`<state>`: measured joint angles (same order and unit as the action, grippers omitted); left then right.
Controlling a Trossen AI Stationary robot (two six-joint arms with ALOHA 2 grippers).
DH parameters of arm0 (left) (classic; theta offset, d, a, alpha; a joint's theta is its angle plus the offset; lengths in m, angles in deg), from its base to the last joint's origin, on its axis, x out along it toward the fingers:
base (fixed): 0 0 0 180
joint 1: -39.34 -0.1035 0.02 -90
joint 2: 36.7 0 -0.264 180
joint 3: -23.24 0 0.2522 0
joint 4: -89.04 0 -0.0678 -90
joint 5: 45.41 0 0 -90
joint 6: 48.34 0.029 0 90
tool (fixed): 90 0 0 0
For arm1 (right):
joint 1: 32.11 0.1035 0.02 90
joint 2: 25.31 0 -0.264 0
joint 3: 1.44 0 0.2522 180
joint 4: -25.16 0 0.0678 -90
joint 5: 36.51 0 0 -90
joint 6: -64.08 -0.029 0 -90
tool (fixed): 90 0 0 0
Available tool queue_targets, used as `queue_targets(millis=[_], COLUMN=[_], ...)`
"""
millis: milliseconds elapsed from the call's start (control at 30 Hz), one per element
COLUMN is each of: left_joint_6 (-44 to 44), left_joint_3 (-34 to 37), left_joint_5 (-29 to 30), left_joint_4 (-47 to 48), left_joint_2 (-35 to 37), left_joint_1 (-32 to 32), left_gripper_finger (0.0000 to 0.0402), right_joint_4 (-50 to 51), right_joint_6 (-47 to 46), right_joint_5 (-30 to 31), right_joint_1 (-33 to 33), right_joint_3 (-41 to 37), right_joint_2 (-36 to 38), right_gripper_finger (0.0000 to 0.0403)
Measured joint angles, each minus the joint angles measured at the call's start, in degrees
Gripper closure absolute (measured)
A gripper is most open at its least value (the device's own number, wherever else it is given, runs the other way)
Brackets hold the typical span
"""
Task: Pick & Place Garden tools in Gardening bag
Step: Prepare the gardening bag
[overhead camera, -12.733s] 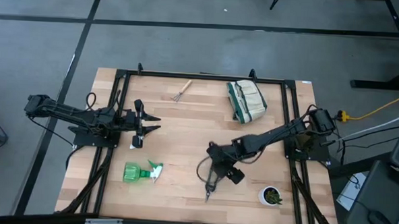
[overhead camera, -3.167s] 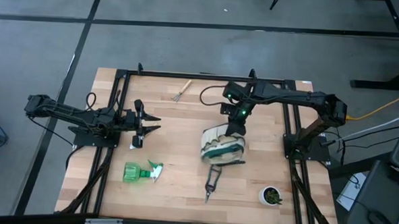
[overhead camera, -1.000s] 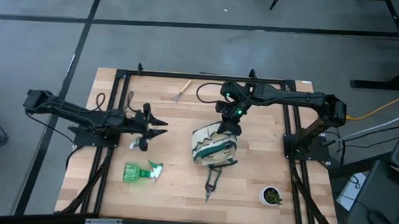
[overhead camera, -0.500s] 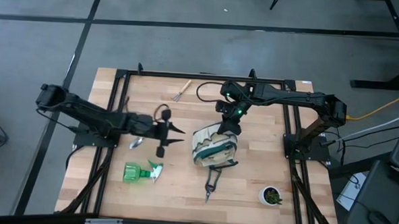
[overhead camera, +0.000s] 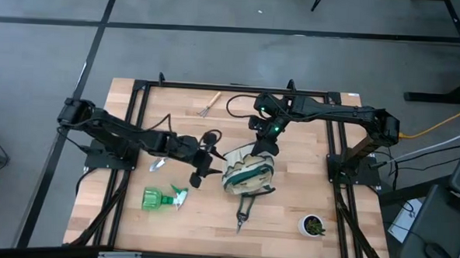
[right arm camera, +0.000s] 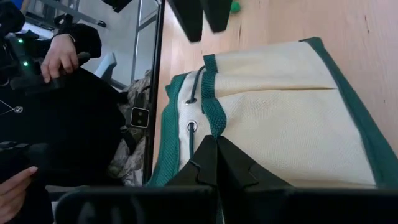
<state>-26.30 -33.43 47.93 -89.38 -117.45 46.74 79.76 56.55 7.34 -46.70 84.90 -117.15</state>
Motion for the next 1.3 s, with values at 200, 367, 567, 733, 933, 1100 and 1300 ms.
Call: queue_targets(millis=[200,367,567,733,933,1100,1300], left_joint_6=[4.1,4.2,7.2,8.8,8.8,8.8,8.8], left_joint_3=[-2.7,-2.8,-2.8,-2.8,-2.8,-2.8,-2.8], left_joint_5=[-0.6,-4.3,-5.5,-6.8,-7.6,-7.6,-7.6], left_joint_4=[0.2,0.1,-0.7,-1.3,-1.3,-1.5,-1.8], left_joint_2=[-3.1,-4.1,-4.5,-4.5,-4.5,-4.5,-4.5], left_joint_1=[-0.3,-1.7,-2.3,-2.3,-2.3,-2.3,-2.3], left_gripper_finger=[0.0178,0.0183,0.0193,0.0228,0.0291,0.0347,0.0396], right_joint_4=[0.0,-0.1,-1.3,-1.6,-4.9,-5.5,-5.4], right_joint_6=[0.0,-0.1,-0.2,-0.3,-3.9,-4.2,-4.2], right_joint_5=[0.0,-1.0,-4.0,-4.1,-4.1,-4.1,-4.1], right_joint_1=[0.0,0.0,0.0,0.0,0.0,0.0,0.0], right_joint_3=[0.0,0.0,0.0,0.0,0.0,0.0,0.0], right_joint_2=[0.0,0.0,0.0,0.0,0.0,0.0,0.0], right_gripper_finger=[0.0403,0.0403,0.0403,0.0403,0.0403,0.0403,0.0403])
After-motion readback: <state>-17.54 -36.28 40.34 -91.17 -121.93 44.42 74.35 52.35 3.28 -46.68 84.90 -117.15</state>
